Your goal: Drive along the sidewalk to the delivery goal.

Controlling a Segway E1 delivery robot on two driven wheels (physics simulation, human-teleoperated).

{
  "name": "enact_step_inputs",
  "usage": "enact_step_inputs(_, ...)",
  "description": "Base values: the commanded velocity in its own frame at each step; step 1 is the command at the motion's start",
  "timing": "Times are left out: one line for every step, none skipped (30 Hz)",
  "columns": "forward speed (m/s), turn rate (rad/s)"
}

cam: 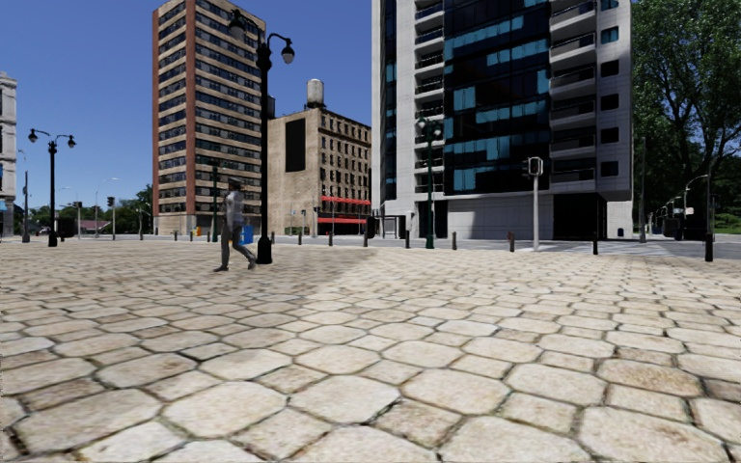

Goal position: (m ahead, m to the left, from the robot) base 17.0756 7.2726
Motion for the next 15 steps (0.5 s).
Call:
enact_step_inputs(2.00, 0.00)
enact_step_inputs(2.00, 0.00)
enact_step_inputs(2.00, 0.00)
enact_step_inputs(2.00, 0.00)
enact_step_inputs(2.00, 0.00)
enact_step_inputs(2.00, 0.00)
enact_step_inputs(2.00, 0.00)
enact_step_inputs(2.00, 0.00)
enact_step_inputs(2.00, 0.00)
enact_step_inputs(2.00, 0.00)
enact_step_inputs(2.00, 0.00)
enact_step_inputs(2.00, 0.00)
enact_step_inputs(2.00, 0.00)
enact_step_inputs(2.00, 0.00)
enact_step_inputs(2.00, 0.00)
